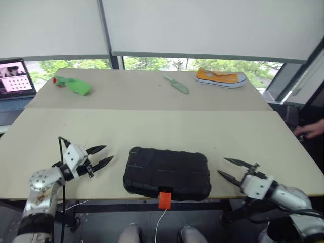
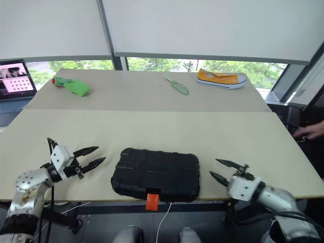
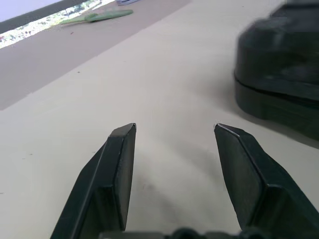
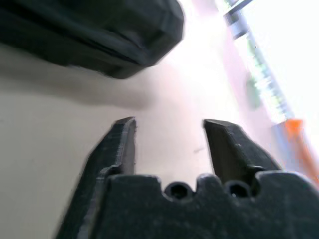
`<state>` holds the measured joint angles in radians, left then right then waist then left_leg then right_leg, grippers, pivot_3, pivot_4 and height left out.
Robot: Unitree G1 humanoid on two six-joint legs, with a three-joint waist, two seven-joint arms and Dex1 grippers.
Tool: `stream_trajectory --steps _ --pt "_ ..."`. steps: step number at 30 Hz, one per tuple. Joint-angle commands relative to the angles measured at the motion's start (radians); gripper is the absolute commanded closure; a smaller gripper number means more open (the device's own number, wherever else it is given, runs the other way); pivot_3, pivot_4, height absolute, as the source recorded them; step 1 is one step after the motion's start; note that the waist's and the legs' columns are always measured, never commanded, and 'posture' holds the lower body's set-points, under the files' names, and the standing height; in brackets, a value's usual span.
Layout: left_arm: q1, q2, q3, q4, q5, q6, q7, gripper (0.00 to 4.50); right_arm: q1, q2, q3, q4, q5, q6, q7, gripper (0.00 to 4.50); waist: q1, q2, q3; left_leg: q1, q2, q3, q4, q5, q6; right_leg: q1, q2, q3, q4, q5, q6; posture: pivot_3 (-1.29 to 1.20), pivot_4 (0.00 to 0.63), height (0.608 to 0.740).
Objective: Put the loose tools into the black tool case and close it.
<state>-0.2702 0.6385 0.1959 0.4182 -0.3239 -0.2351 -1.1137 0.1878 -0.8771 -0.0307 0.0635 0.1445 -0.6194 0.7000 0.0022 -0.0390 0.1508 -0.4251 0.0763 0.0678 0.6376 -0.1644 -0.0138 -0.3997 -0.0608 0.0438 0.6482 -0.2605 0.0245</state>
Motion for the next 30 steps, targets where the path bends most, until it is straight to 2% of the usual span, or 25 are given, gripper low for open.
stream_trajectory --steps 1,4,5,6,9,11,14,20,23,27,30 --pt "-0.094 -0.008 -0.038 0.037 -0.005 0.041 -0.031 3.01 0.104 -0.067 -0.037 -0.186 0.193 0.170 0.122 3.61 0.003 -0.001 0.000 0.000 0.000 0.000 0.000 0.000 0.000 0.000 0.000 0.000 0.000 0.000 0.000 0.00 0.150 0.740" --pt "-0.203 -0.032 -0.088 0.110 0.035 0.050 -0.041 3.97 0.213 -0.109 -0.051 -0.319 0.260 0.315 0.171 4.49 -0.003 -0.001 -0.001 0.000 0.000 0.000 0.000 0.000 0.000 -0.001 0.001 0.000 -0.001 0.000 0.000 0.00 0.150 0.740" --pt "-0.248 -0.043 -0.108 0.139 0.050 0.056 -0.045 4.29 0.247 -0.120 -0.051 -0.364 0.272 0.359 0.186 4.50 -0.001 -0.001 -0.001 0.000 0.000 0.000 0.000 0.000 0.000 -0.001 0.001 0.000 -0.001 0.000 0.001 0.00 0.150 0.740" --pt "-0.285 -0.053 -0.126 0.166 0.065 0.052 -0.048 4.42 0.261 -0.123 -0.047 -0.403 0.278 0.385 0.194 4.50 0.001 -0.002 -0.001 0.000 0.000 0.000 0.000 0.000 0.000 -0.001 0.001 -0.001 0.000 -0.001 0.003 0.00 0.150 0.740" --pt "-0.389 -0.094 -0.187 0.261 0.104 0.056 -0.090 4.42 0.251 -0.127 0.019 -0.550 0.328 0.552 0.189 4.50 0.007 -0.002 -0.001 -0.001 0.000 -0.001 0.000 0.000 0.000 -0.001 0.001 -0.001 -0.001 -0.003 0.006 0.00 0.150 0.740" --pt "-0.458 -0.121 -0.219 0.345 0.145 0.034 -0.087 4.42 0.179 -0.102 0.108 -0.627 0.290 0.638 0.185 4.50 0.007 -0.003 -0.001 -0.002 0.000 -0.001 0.001 0.000 0.000 -0.002 0.001 -0.001 -0.001 -0.003 0.007 0.00 0.150 0.740" --pt "-0.502 -0.122 -0.252 0.425 0.191 0.021 -0.109 4.42 0.065 -0.041 0.175 -0.657 0.263 0.729 0.151 4.50 -0.002 -0.004 -0.001 -0.004 0.000 -0.001 0.002 0.000 0.000 -0.004 0.002 0.000 -0.001 -0.003 0.007 0.00 0.150 0.740" --pt "-0.518 -0.093 -0.271 0.512 0.228 0.016 -0.166 4.42 -0.109 0.045 0.219 -0.513 0.112 0.671 0.155 4.50 -0.006 -0.005 0.000 -0.008 0.000 -0.002 0.003 -0.001 0.001 -0.006 0.003 -0.001 -0.001 0.000 0.003 0.00 0.150 0.740" --pt "-0.497 -0.078 -0.255 0.516 0.215 0.010 -0.189 4.42 -0.203 0.108 0.205 -0.440 0.096 0.668 0.130 4.50 -0.009 -0.007 0.001 -0.009 0.000 -0.002 0.005 -0.001 0.001 -0.007 0.003 -0.001 -0.001 0.000 0.005 0.00 0.150 0.740" --pt "-0.426 -0.063 -0.206 0.447 0.155 0.041 -0.211 4.42 -0.372 0.189 0.189 -0.272 0.065 0.659 0.115 4.50 -0.017 -0.006 0.001 -0.008 0.000 -0.002 0.005 0.000 0.001 -0.007 0.003 -0.001 -0.001 0.001 0.007 0.00 0.150 0.740" --pt "-0.371 -0.064 -0.173 0.370 0.117 0.080 -0.204 4.42 -0.450 0.223 0.197 -0.149 0.029 0.636 0.121 4.50 -0.016 -0.006 0.001 -0.008 0.000 -0.002 0.005 0.000 0.001 -0.007 0.003 -0.001 0.000 0.004 0.002 0.00 0.150 0.740"
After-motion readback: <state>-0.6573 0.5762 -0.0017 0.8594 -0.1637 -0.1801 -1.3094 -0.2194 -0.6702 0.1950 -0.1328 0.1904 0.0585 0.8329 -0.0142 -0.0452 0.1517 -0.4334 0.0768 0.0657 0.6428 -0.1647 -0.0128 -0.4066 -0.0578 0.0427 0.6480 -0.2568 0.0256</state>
